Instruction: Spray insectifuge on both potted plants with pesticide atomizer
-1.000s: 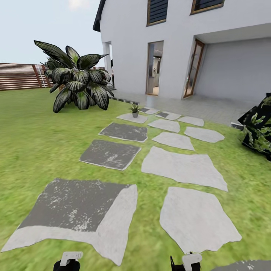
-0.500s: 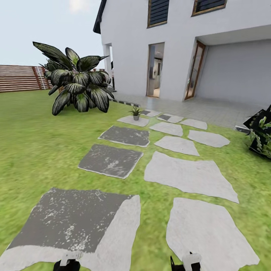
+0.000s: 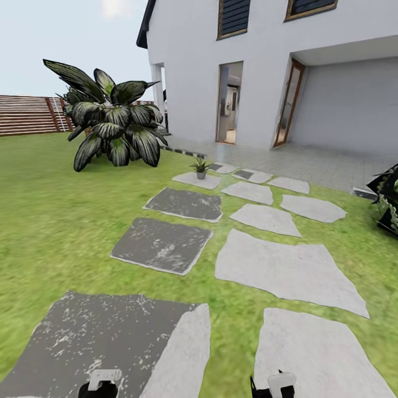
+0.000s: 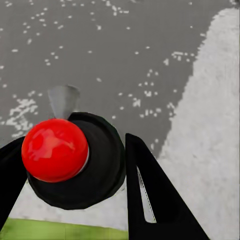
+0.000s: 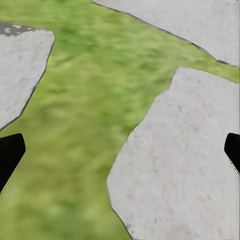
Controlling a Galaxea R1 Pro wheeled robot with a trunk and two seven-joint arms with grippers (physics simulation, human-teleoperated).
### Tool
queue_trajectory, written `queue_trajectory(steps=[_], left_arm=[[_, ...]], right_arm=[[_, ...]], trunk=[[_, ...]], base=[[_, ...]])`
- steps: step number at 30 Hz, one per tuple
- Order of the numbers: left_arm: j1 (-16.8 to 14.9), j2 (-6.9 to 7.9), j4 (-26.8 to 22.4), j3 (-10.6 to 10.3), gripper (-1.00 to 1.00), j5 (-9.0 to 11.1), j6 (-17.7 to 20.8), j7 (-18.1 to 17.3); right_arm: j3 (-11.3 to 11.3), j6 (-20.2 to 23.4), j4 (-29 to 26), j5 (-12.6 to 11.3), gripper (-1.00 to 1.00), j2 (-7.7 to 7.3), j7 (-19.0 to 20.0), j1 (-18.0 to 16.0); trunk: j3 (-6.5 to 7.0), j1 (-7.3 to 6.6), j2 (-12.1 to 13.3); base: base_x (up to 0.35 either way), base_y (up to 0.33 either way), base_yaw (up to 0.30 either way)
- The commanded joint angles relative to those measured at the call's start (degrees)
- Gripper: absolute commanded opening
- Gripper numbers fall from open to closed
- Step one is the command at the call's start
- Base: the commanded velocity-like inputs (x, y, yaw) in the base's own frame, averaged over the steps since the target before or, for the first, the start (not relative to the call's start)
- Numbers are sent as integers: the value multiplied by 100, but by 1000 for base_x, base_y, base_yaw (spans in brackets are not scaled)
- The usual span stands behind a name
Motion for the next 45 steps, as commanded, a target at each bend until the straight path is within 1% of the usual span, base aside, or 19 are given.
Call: queue_trajectory(steps=[1, 45], left_arm=[[-4, 3, 6, -22, -100, 59, -14, -31], [-4, 11, 6, -16, -100, 56, -14, -31]], right_arm=[[-43, -14, 5, 61, 100, 2, -27, -4], [-43, -14, 6, 61, 100, 2, -27, -4]], trunk=[[-5, 2, -2], [-5, 2, -2]], base=[[334, 2, 0], [335, 0, 0]])
